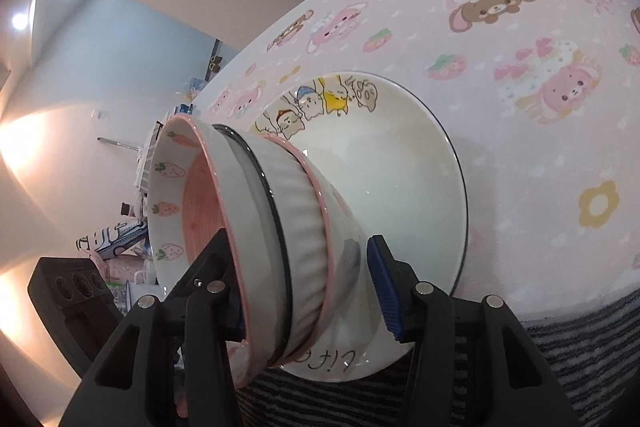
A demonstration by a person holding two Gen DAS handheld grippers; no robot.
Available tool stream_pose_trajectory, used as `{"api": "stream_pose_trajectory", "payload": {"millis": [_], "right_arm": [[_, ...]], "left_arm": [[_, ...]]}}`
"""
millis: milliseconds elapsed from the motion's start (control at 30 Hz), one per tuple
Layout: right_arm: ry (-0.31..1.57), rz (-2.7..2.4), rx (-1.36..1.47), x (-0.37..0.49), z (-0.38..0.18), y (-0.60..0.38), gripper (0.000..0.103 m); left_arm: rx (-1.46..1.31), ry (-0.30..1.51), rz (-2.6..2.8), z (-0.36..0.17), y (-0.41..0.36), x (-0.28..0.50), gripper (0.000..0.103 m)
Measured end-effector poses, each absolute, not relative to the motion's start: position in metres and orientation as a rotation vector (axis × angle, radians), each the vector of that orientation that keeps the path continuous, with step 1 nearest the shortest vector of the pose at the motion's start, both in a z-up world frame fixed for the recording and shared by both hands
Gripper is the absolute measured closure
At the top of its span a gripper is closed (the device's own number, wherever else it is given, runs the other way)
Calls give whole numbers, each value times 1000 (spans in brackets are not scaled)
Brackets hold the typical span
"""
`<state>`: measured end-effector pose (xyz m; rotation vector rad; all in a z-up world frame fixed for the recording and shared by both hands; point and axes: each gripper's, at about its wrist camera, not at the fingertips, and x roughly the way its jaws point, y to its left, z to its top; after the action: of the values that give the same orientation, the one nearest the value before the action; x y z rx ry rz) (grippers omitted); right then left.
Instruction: Organize plates and bowls
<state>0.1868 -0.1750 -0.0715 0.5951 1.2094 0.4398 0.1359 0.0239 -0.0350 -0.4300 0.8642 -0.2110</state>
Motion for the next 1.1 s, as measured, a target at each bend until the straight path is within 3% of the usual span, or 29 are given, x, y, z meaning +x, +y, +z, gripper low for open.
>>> {"api": "stream_pose_trajectory", "payload": {"millis": [233,300,467,600,667,900,967,1033,1100], "right_arm": [[1082,485,445,173,-45,-177,51],[997,491,387,160,-28,-173,50],[708,353,170,117,9,-165,49],[566,325,90,93,36,-160,49],[490,305,61,81,50,-160,42],[332,271,21,34,98,-173,38],[309,266,33,18,107,-176,28],[263,244,33,-4,117,-177,21],[218,214,25,-20,122,-179,16]], "left_arm": [[-346,738,-172,-8,35,122,71],[-307,688,-164,2,37,116,60],[-287,588,-113,30,49,101,57],[-199,456,-84,59,52,76,43],[-159,382,-84,72,53,64,37],[-113,168,-139,106,64,24,23],[-128,129,-157,117,70,12,15],[-141,99,-187,125,75,2,1],[-146,63,-191,129,76,-8,1]]}}
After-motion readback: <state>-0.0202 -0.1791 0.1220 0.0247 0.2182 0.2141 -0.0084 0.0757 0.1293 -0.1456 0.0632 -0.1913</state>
